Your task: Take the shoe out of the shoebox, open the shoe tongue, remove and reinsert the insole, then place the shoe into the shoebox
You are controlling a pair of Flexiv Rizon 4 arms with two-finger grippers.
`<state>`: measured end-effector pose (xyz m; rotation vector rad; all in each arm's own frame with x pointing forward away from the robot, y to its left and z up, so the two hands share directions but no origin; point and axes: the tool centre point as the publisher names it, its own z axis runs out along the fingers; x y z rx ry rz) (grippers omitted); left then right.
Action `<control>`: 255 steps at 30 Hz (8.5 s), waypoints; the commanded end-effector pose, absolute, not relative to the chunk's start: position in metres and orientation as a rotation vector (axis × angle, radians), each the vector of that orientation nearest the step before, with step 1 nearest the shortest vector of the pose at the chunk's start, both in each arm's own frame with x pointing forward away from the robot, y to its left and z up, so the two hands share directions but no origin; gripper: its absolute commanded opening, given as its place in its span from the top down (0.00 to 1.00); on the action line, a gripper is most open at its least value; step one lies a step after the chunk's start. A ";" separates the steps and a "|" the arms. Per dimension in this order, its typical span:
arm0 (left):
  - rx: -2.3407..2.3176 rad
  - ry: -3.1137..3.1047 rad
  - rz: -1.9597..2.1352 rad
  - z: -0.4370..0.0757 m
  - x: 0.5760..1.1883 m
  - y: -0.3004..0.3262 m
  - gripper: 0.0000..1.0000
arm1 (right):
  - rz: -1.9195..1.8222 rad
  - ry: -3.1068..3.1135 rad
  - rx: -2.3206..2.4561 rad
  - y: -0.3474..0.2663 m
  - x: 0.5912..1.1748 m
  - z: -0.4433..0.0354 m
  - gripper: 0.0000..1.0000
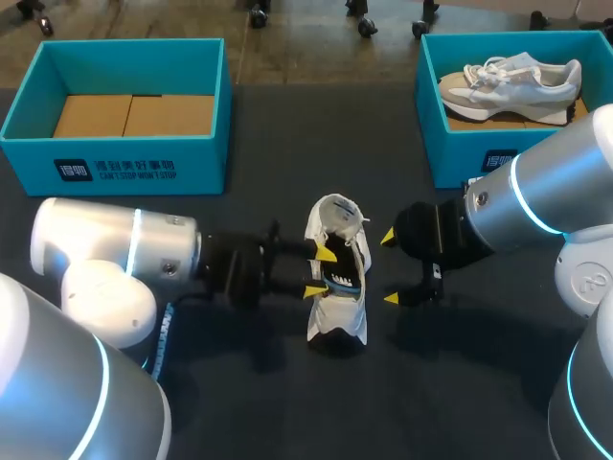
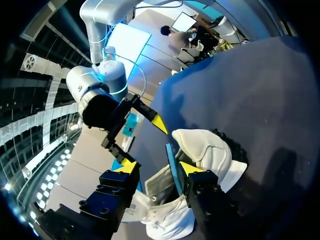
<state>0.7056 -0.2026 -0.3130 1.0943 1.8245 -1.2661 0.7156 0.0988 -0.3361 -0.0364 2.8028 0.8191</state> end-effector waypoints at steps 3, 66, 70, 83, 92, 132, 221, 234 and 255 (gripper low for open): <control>1.107 1.826 -1.256 -0.302 0.706 -0.199 0.44 | 0.818 2.801 -0.036 0.099 0.714 -0.336 0.00; 1.432 2.266 -1.078 -0.237 0.749 -0.183 0.00 | 0.581 2.967 0.134 0.010 0.761 -0.222 0.00; 1.469 2.307 -1.003 -0.239 0.750 -0.179 0.00 | 0.549 2.996 0.141 0.006 0.761 -0.211 0.00; 1.593 2.373 -0.750 -0.229 0.767 -0.182 0.00 | 0.494 3.046 0.323 -0.008 0.759 -0.188 0.00; 1.507 2.481 -0.739 -0.227 0.775 -0.186 1.00 | 0.494 3.046 0.323 -0.008 0.759 -0.188 0.00; 2.414 2.099 -0.379 -0.277 0.737 -0.234 1.00 | 0.494 3.046 0.323 -0.008 0.759 -0.188 0.00; 2.234 2.351 -0.177 -0.368 0.690 -0.211 1.00 | 0.494 3.046 0.323 -0.008 0.759 -0.188 0.00; 2.251 2.336 -0.167 -0.399 0.688 -0.209 1.00 | 0.494 3.046 0.323 -0.008 0.759 -0.188 0.00; 2.056 2.320 -0.030 -0.420 0.714 -0.203 1.00 | 0.494 3.046 0.323 -0.008 0.759 -0.188 0.00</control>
